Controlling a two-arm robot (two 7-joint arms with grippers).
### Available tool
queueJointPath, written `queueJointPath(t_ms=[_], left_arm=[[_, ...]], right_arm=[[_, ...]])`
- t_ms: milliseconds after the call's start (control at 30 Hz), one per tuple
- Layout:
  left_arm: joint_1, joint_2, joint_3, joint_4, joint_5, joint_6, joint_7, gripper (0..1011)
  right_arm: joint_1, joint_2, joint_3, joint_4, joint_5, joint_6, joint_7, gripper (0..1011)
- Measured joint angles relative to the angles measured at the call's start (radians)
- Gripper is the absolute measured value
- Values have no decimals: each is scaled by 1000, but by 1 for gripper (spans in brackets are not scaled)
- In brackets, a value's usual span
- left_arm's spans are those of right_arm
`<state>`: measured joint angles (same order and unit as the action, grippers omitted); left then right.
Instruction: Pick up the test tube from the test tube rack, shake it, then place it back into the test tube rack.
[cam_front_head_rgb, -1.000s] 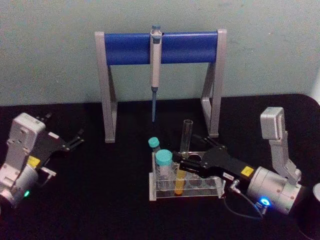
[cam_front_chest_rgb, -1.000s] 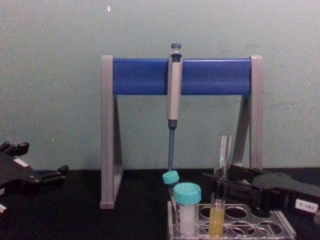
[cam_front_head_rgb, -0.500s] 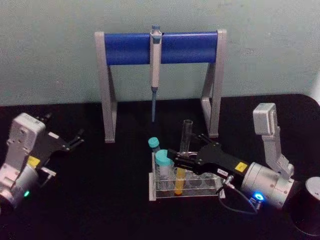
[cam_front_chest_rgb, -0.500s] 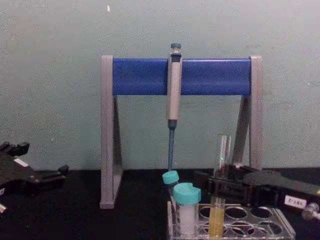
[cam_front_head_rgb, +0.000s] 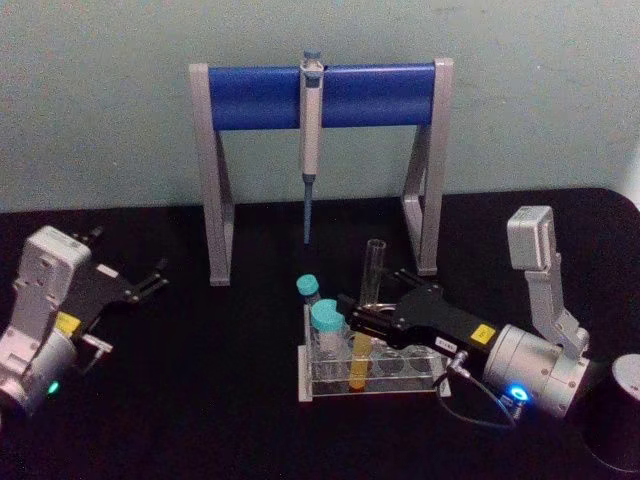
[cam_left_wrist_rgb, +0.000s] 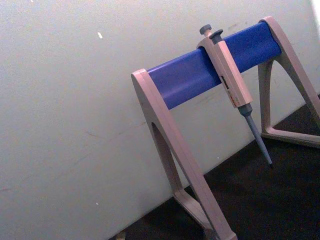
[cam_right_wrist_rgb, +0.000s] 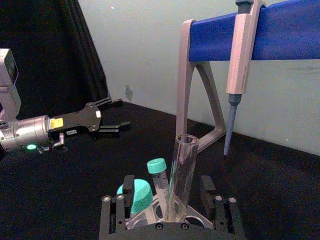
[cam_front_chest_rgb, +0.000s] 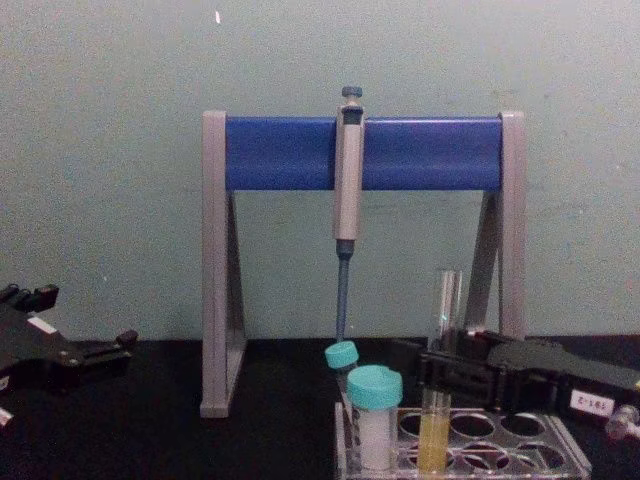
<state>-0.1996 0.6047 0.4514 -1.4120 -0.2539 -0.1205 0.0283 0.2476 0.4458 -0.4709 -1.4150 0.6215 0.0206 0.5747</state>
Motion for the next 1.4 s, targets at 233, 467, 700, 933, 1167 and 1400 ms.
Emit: queueJointPath(t_ms=[233,467,700,933,1167,1400], left_arm=[[0,0,0,0,0,0,0,1001],[0,0,0,0,0,0,0,1001],[0,0,0,0,0,0,0,1001],[0,0,0,0,0,0,0,1001],[0,0,0,0,0,0,0,1001],[0,0,0,0,0,0,0,1001]], right_arm=[[-1,0,1,-1,0,0,0,686],[-1,0,1,-1,0,0,-1,468],[-1,0,1,-1,0,0,-1,230],[-1,0,1,-2,0,0,-1,221],[-1,0,1,-1,0,0,-1,221],[-1,0,1,-1,0,0,-1,221]])
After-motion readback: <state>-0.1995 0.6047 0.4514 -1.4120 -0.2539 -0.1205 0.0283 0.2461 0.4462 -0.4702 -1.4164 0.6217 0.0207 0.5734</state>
